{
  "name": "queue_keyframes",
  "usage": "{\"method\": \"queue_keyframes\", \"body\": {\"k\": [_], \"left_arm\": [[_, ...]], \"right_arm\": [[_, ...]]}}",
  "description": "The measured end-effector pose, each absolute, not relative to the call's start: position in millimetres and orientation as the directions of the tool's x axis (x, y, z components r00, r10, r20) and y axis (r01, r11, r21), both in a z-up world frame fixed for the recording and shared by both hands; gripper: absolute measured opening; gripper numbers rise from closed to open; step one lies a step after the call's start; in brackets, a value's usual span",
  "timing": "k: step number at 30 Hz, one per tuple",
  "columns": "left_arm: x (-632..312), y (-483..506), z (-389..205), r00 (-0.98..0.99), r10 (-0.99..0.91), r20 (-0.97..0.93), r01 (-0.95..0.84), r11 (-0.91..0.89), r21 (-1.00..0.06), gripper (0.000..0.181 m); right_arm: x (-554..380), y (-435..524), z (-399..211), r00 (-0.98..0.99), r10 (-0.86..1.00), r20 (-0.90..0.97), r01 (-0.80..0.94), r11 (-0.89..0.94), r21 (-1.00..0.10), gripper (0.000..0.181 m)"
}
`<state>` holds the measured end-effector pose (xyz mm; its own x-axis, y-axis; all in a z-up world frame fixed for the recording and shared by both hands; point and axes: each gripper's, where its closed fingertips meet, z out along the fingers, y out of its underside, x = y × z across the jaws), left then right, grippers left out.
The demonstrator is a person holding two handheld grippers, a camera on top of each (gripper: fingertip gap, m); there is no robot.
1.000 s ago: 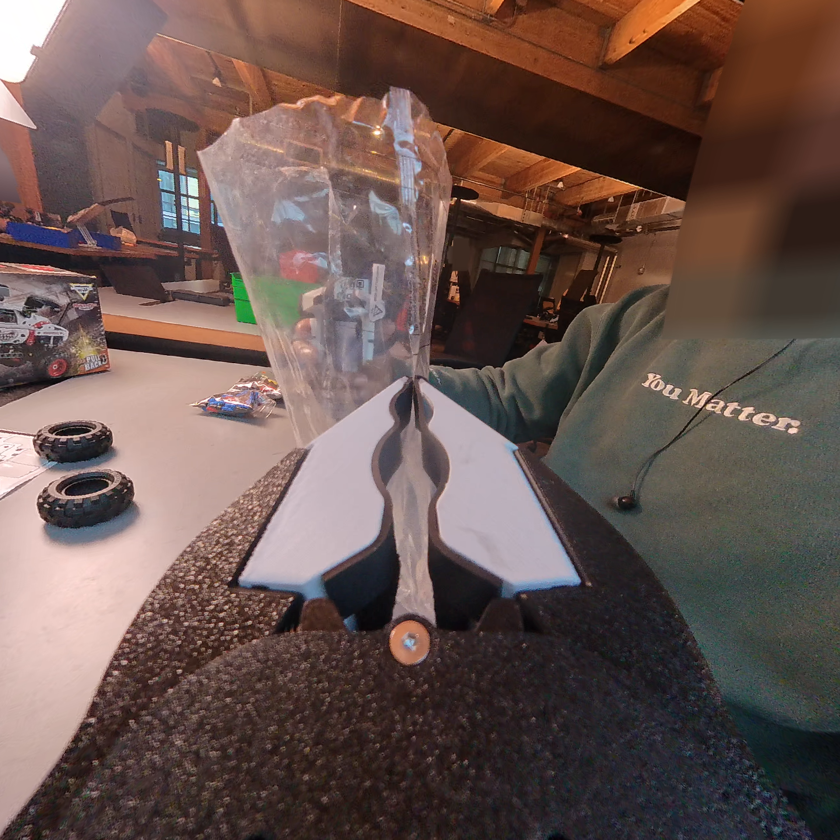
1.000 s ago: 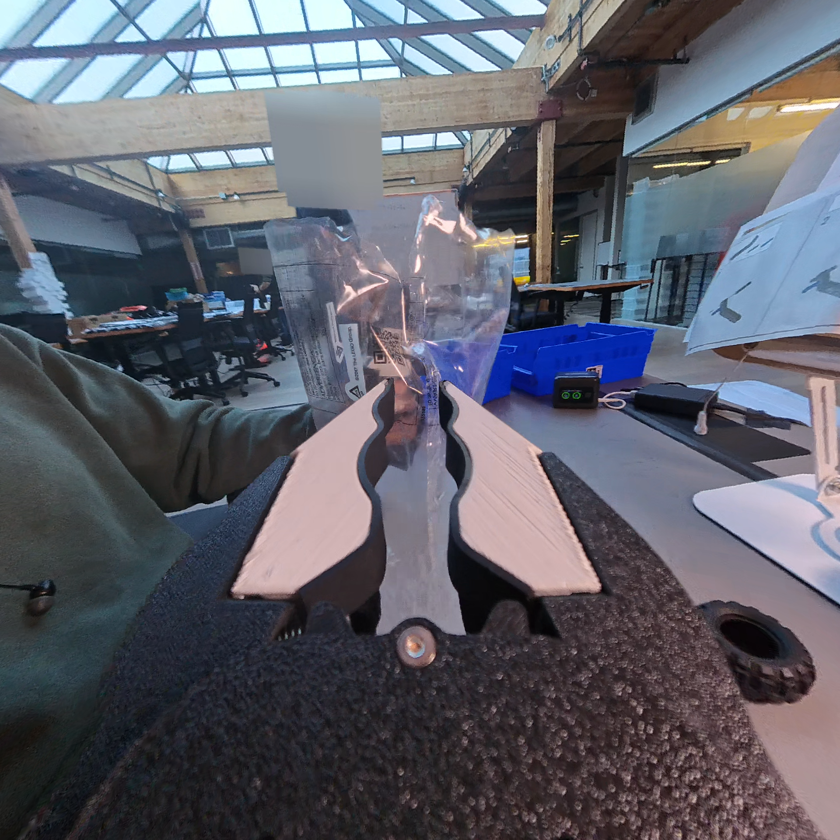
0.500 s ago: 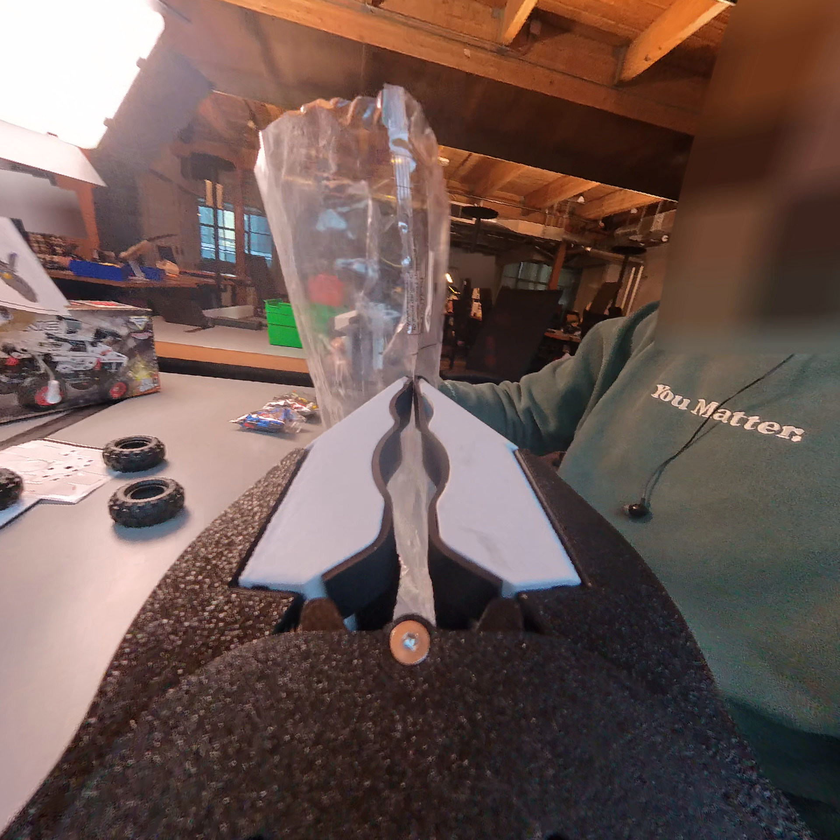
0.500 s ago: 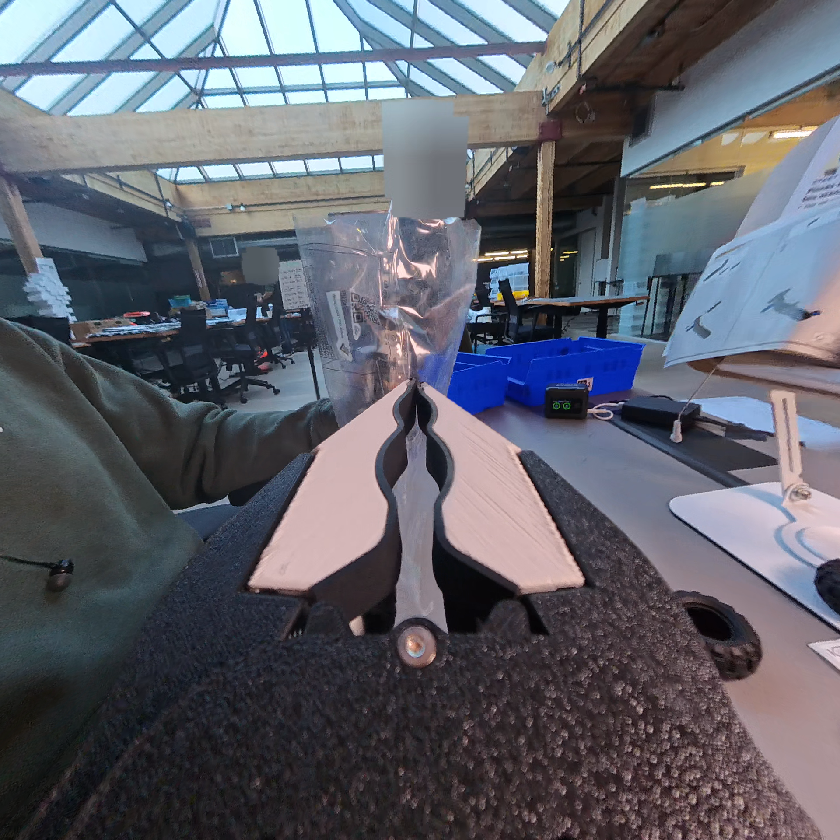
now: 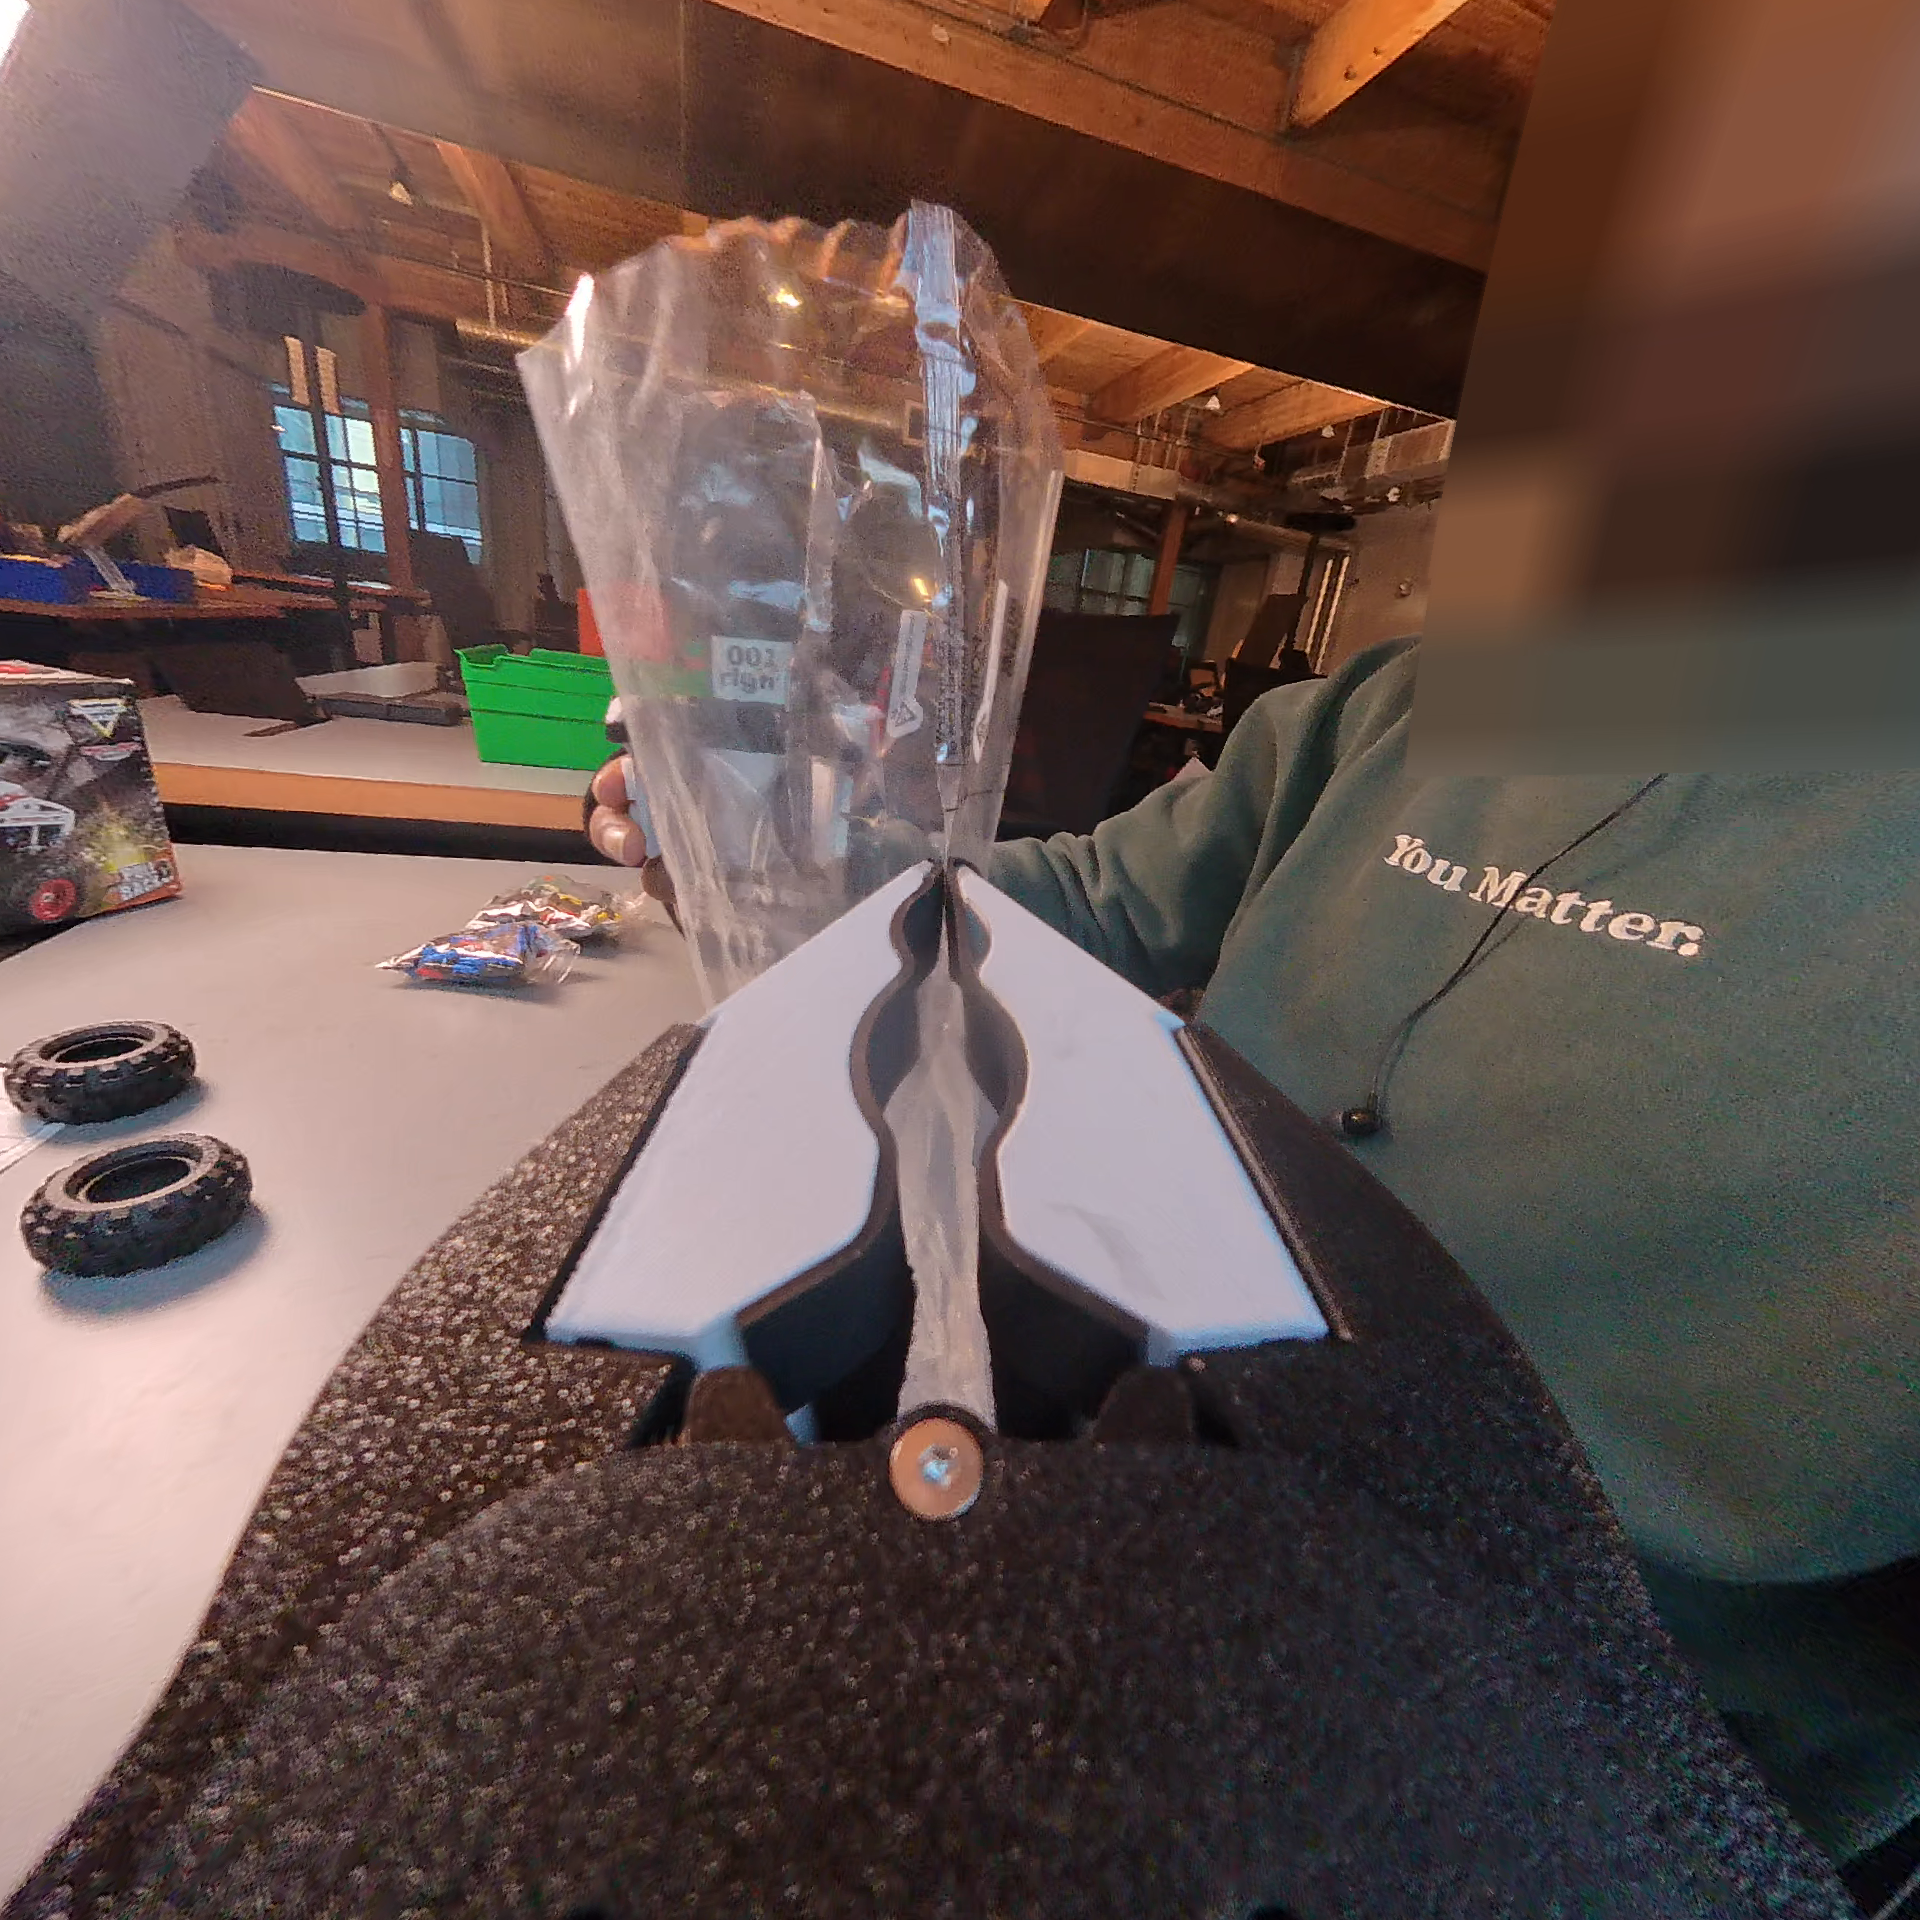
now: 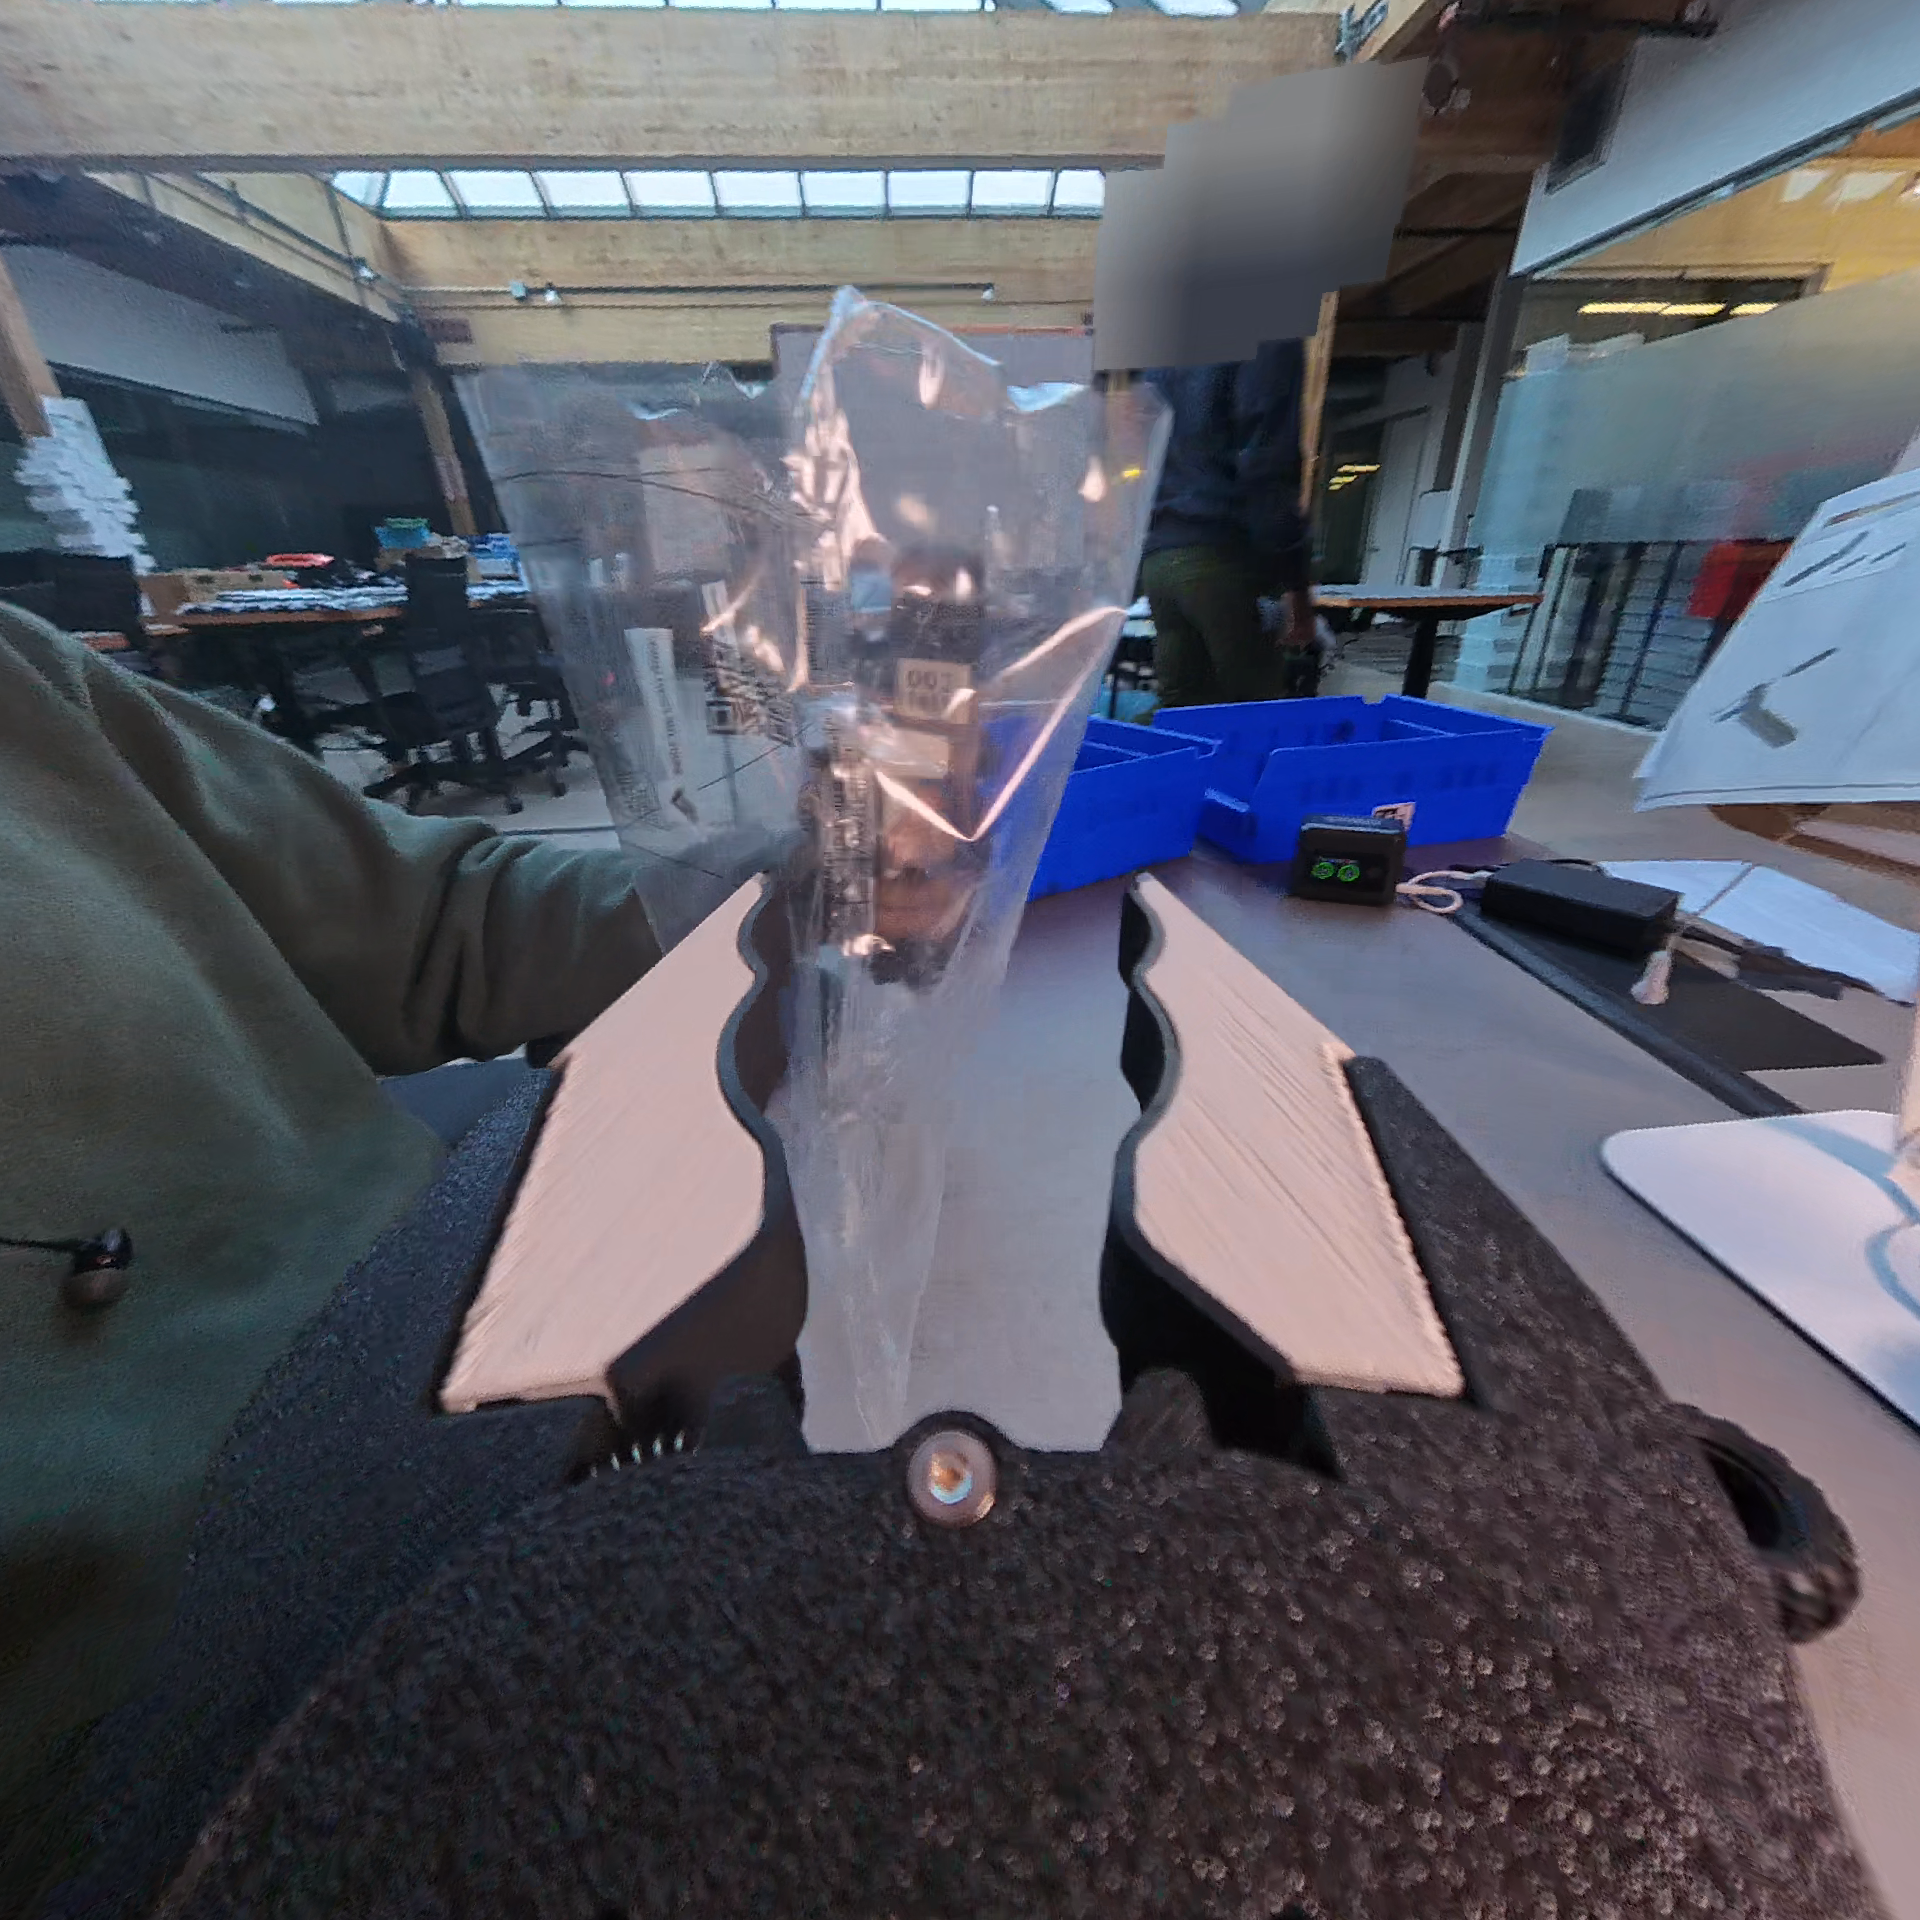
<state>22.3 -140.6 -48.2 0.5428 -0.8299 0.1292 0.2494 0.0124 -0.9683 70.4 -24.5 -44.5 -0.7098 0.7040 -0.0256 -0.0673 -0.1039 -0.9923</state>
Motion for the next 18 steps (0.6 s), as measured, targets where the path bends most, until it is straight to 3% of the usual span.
{"method": "queue_keyframes", "body": {"k": [2, 7, 16, 18], "left_arm": [[26.5, -140.4, -50.5, 0.531, -0.837, 0.131, 0.240, 0.000, -0.971, 0.000], [19.9, -142.6, -47.6, 0.538, -0.833, 0.130, 0.252, 0.011, -0.968, 0.000], [-4.9, -123.4, -58.4, 0.662, -0.728, 0.179, 0.248, -0.012, -0.969, 0.000], [-11.3, -119.5, -57.0, 0.691, -0.697, 0.191, 0.260, -0.007, -0.966, 0.011]], "right_arm": [[74.9, -33.7, -48.9, -0.748, 0.664, -0.018, -0.057, -0.091, -0.994, 0.025], [82.5, -32.2, -45.0, -0.757, 0.653, -0.012, -0.076, -0.107, -0.991, 0.000], [81.6, -23.7, -39.6, -0.666, 0.744, 0.061, -0.154, -0.058, -0.986, 0.000], [78.6, -17.1, -34.7, -0.622, 0.781, 0.063, -0.174, -0.060, -0.983, 0.000]]}}
